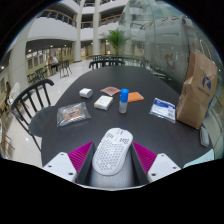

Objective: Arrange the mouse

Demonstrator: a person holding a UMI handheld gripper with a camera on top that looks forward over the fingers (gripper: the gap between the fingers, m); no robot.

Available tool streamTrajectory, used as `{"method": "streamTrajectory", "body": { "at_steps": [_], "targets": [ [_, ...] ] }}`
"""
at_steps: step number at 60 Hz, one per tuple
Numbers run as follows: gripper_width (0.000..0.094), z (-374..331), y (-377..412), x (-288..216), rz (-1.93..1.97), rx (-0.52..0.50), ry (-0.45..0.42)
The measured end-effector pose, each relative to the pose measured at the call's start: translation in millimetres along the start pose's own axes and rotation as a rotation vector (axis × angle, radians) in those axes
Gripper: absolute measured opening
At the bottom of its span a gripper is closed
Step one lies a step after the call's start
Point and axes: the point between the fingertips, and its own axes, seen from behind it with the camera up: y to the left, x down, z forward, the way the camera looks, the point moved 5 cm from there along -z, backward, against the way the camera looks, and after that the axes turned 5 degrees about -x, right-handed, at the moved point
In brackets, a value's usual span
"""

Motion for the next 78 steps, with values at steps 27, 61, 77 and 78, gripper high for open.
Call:
{"method": "streamTrajectory", "body": {
  "at_steps": [27,61,77,78],
  "targets": [
    [0.0373,-181,-30,-50,-0.118,-0.159,-0.282],
    [0.0464,-196,-276,135,0.133,0.022,0.041],
    [0.0855,-241,-262,149,0.042,-0.073,-0.037],
    [0.0864,-246,-262,153,0.045,-0.075,-0.04]
  ]
}}
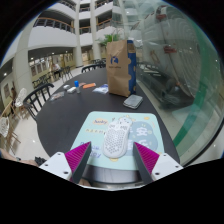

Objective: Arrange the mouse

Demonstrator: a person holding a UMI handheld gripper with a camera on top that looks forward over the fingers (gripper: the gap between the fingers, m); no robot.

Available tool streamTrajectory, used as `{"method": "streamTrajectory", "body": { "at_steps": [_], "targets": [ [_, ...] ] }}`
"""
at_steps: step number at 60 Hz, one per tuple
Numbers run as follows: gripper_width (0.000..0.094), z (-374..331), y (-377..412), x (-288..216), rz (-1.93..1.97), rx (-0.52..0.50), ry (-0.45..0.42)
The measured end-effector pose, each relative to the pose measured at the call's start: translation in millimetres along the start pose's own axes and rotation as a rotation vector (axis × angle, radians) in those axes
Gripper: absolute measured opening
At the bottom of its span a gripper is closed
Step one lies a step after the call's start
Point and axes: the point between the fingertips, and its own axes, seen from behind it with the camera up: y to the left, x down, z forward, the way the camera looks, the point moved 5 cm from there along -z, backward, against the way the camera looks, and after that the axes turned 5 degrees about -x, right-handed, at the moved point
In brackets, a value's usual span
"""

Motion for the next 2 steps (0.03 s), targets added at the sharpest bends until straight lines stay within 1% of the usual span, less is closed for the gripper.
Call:
{"method": "streamTrajectory", "body": {
  "at_steps": [2],
  "targets": [
    [0.0861,-9.7,-0.6,5.5,0.006,-0.004,-0.006]
  ]
}}
